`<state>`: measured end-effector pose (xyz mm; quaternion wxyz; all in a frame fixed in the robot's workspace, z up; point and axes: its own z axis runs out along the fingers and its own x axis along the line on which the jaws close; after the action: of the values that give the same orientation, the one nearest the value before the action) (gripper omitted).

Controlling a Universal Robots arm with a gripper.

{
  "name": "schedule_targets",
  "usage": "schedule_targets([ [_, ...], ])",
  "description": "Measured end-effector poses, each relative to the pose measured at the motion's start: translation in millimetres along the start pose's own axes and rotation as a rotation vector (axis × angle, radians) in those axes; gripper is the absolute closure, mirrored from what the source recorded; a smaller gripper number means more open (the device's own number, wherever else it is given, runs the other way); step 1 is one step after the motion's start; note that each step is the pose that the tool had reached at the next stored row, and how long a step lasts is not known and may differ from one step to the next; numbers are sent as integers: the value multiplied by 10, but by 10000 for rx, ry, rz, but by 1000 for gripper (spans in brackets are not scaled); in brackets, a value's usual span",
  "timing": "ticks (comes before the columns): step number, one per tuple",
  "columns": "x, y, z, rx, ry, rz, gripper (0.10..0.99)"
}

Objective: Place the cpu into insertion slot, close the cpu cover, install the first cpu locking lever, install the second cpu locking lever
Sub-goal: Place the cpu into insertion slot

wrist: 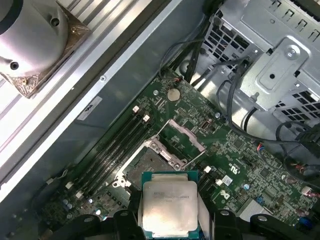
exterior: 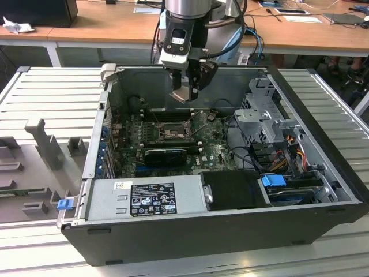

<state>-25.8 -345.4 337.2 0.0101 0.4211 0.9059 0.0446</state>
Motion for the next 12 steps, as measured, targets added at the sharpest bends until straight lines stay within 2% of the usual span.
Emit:
schedule_targets([
  [3, 7, -8, 6, -7, -17, 205, 557],
  [7, 6, -11, 30, -29, -134, 1490, 557],
  [12, 6, -12, 40, -45, -208, 2314, 557],
])
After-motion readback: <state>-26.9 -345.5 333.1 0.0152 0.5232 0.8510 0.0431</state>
